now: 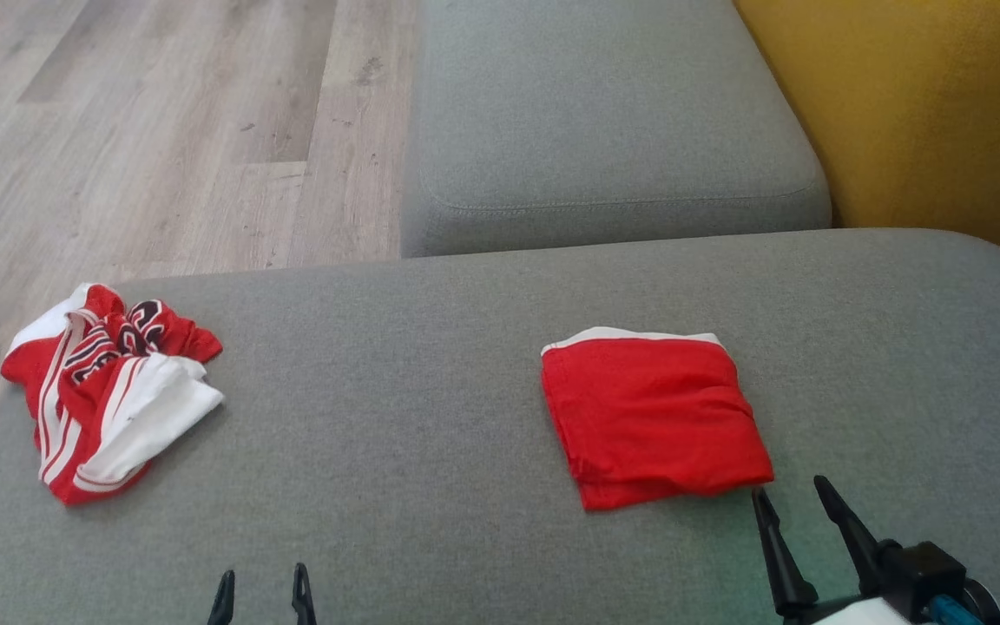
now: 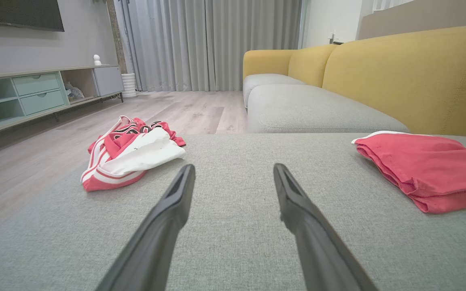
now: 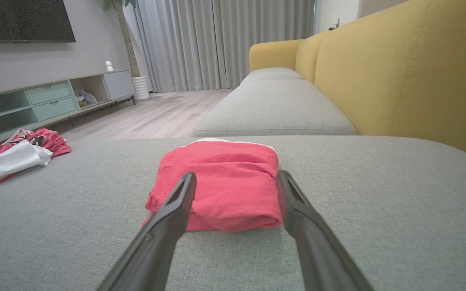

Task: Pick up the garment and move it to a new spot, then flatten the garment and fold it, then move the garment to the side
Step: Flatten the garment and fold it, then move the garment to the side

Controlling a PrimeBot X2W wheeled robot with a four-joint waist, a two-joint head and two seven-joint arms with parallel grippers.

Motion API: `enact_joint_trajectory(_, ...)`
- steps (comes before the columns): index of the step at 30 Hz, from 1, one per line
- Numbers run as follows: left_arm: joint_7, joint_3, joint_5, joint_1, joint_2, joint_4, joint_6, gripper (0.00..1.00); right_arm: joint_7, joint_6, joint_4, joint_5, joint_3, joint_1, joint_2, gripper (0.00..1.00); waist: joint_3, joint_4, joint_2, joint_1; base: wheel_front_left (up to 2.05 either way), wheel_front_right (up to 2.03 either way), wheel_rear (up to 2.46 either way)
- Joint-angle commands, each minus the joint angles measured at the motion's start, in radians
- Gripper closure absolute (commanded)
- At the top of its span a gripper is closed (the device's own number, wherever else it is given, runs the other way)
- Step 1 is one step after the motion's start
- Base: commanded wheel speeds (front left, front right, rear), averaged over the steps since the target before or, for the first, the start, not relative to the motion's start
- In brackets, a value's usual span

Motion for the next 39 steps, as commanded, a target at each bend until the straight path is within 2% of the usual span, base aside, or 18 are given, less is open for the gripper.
enact_joint_trajectory(1, -0.010, 0.037, 0.008, -0.041, -0.006, -0.030, -0.003, 0.00, -0.012, -0.001, -0.028, -0.006, 0.018, -0.043, -0.006, 0.00, 0.002, 0.000, -0.0001, 0.0000, 0.00, 0.00, 0.00)
enact_joint_trajectory(26, -0.010, 0.024, 0.007, -0.063, -0.006, -0.027, 0.010, 0.00, -0.012, -0.001, -0.025, -0.005, 0.004, -0.052, 0.000, 0.00, 0.026, 0.002, -0.0001, 0.0000, 0.00, 0.00, 0.00)
enact_joint_trajectory(32, -0.010, 0.009, 0.000, -0.081, -0.006, -0.034, 0.014, 0.00, -0.012, -0.001, -0.019, -0.004, 0.010, -0.077, -0.009, 0.00, 0.066, 0.006, -0.0001, 0.0000, 0.00, 0.00, 0.00)
enact_joint_trajectory(39, -0.010, -0.021, -0.003, -0.110, -0.006, -0.050, 0.028, 0.00, -0.012, -0.001, 0.029, 0.019, 0.018, -0.176, -0.038, 0.00, 0.135, 0.007, -0.0001, 0.0000, 0.00, 0.00, 0.00)
